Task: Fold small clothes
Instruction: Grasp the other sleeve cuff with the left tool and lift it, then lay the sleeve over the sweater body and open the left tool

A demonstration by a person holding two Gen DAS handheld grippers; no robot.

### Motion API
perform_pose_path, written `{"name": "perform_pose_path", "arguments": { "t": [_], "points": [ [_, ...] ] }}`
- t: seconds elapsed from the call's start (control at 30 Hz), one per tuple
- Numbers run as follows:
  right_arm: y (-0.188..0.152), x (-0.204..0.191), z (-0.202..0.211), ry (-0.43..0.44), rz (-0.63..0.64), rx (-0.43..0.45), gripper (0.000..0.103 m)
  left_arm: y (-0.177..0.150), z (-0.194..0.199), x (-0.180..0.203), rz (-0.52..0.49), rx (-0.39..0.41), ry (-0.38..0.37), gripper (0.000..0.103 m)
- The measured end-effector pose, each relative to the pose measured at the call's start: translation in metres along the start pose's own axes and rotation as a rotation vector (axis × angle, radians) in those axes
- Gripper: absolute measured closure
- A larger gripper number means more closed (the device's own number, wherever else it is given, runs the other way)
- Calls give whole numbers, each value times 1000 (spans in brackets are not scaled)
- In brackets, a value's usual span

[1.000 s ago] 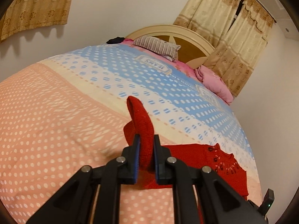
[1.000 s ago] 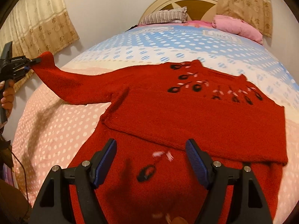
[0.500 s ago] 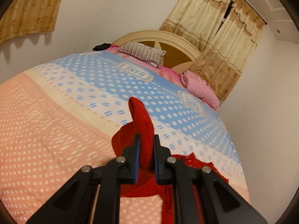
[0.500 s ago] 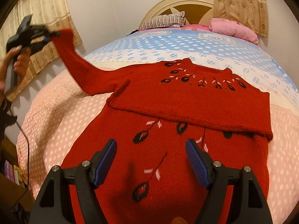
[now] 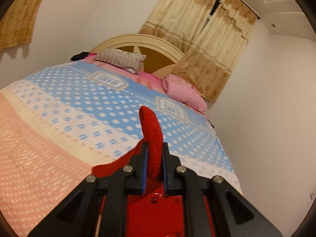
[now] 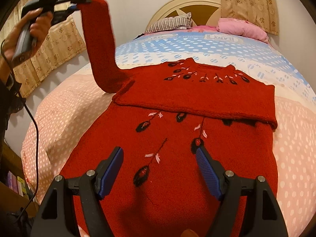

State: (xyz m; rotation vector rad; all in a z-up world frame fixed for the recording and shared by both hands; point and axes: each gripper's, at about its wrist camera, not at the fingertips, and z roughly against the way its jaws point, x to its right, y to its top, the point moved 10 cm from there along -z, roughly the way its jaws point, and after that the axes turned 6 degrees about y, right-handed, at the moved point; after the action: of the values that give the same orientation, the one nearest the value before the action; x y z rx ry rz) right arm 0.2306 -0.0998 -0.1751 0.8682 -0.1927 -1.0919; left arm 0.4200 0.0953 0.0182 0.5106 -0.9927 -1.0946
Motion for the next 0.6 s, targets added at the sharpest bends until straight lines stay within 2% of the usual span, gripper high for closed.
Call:
{"name": "perform_pose_path", "arguments": {
  "t": [0.13,0.3,0.4,0.6],
  "points": [
    [-6,3,5,8,-13,9,27,-12,-7,41,-43,-13,-40,90],
    [-19,13,7,1,-23,2,27,-49,-27,95,-131,-58,-73,90],
    [-28,22,7,-4,-42,-6,27,-85,-44,124,-185,-99,-89,90],
    [-45,36,7,-16,-80,-14,27,-158,-81,164,-326,-142,-66,90]
  ]
}}
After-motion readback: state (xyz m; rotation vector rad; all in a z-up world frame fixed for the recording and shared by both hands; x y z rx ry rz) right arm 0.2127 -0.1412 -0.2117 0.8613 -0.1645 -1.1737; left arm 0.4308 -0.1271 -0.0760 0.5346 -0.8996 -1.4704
